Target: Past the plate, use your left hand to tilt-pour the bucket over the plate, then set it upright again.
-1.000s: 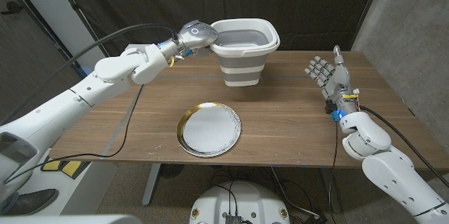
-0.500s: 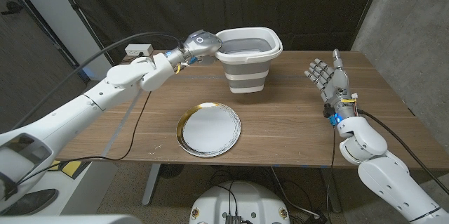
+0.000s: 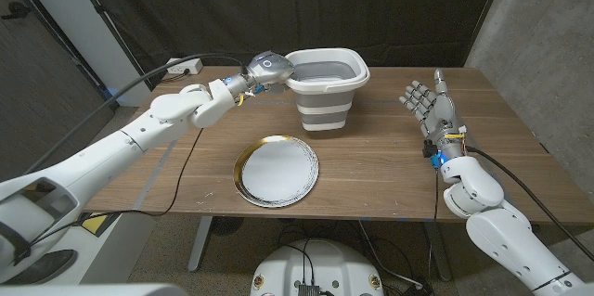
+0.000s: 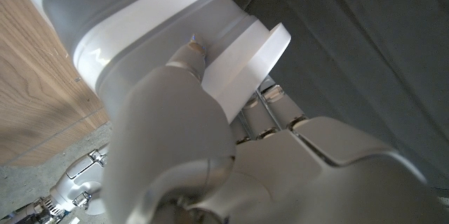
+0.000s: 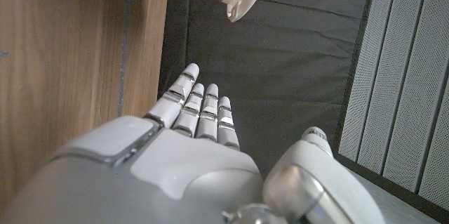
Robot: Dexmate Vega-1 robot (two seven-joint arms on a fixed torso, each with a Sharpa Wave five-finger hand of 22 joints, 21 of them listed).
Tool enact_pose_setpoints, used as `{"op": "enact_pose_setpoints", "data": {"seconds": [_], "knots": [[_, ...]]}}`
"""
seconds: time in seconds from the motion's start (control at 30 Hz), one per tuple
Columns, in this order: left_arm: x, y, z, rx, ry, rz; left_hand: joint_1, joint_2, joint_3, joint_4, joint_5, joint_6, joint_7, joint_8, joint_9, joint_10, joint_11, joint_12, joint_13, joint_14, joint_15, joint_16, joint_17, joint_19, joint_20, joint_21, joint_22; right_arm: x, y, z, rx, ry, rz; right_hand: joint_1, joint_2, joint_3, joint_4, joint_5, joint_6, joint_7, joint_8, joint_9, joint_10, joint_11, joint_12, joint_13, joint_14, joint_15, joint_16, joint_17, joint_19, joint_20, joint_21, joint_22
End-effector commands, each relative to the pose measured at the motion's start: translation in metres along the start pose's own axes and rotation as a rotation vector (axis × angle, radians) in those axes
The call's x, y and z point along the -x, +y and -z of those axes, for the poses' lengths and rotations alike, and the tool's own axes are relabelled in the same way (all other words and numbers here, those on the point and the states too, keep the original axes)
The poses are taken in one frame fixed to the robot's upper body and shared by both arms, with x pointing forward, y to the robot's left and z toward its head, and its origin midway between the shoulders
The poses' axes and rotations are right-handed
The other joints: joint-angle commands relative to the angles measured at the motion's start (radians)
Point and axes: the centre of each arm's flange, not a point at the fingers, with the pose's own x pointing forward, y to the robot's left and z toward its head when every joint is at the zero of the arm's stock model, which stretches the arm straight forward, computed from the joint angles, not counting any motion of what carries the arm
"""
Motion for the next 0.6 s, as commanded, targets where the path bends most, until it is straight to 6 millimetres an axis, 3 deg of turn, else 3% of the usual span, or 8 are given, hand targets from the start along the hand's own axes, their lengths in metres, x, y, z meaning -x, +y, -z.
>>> {"op": "enact_pose_setpoints", "data": {"seconds": [0.03,0.6], "knots": [[-0.005,-0.023,-0.017,0.009,-0.026,-0.036,-0.003,0.000,0.041,0.034,0.005,0.005,0.007,-0.002,0.003,0.007,-0.003,-0.003,0.000,0.004,-0.092,-0.003,0.002,0.004,-0.100,-0.002,0.002,-0.001,-0.002,0.010,-0.009,-0.001,-0.007,-0.001,0.009,-0.003,0.002,0.006,0.006,-0.001,-0.002,0.002,0.011,0.002,-0.001,0.003,0.009,0.000,-0.001,0.002,0.006,-0.011,-0.002,0.005],[-0.005,-0.035,-0.026,0.052,-0.043,-0.084,-0.010,0.001,0.047,0.035,0.006,-0.024,-0.006,-0.016,0.003,-0.004,-0.003,-0.007,0.000,-0.006,-0.092,-0.005,0.002,-0.003,-0.099,-0.006,0.003,0.012,-0.005,0.012,-0.016,0.012,0.009,-0.001,0.009,-0.005,0.002,0.006,0.005,-0.002,-0.002,0.002,0.010,0.001,-0.002,0.003,0.010,-0.001,0.000,0.002,0.006,-0.011,-0.002,0.005]]}}
